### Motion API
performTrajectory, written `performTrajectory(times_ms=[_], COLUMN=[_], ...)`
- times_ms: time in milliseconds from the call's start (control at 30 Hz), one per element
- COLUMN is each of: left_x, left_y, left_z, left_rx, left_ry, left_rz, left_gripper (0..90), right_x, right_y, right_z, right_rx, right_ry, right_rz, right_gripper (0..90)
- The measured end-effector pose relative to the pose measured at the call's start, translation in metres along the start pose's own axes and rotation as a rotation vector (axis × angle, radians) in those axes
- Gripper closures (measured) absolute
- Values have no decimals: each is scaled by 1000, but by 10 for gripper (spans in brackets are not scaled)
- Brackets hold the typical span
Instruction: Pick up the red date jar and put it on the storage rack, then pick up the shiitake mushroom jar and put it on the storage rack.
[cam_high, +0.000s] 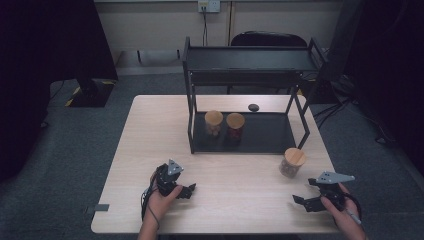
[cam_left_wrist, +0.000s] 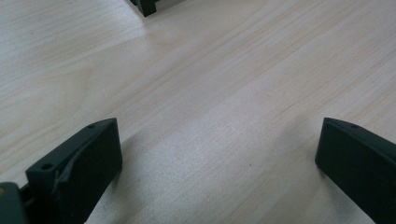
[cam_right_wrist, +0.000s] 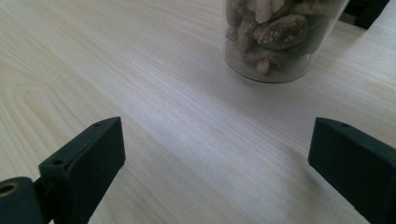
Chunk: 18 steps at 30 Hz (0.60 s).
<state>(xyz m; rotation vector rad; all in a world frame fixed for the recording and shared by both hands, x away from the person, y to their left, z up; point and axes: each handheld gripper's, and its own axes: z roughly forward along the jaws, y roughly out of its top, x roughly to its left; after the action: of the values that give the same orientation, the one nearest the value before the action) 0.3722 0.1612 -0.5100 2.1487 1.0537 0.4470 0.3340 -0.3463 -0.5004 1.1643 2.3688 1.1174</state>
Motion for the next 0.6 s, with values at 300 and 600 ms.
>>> performTrajectory(times_ms=[300,600], left_x=[0,0], left_y=[0,0], left_z=[0,0], left_rx=[0,0], left_ry=[0,0], left_rz=[0,0], left_gripper=[1,1], right_x=[-3,-5], right_y=[0,4], right_z=[-1,-1], right_rx=[-5,-23], right_ry=[-12,-40], right_rz=[14,31], right_gripper=[26,24])
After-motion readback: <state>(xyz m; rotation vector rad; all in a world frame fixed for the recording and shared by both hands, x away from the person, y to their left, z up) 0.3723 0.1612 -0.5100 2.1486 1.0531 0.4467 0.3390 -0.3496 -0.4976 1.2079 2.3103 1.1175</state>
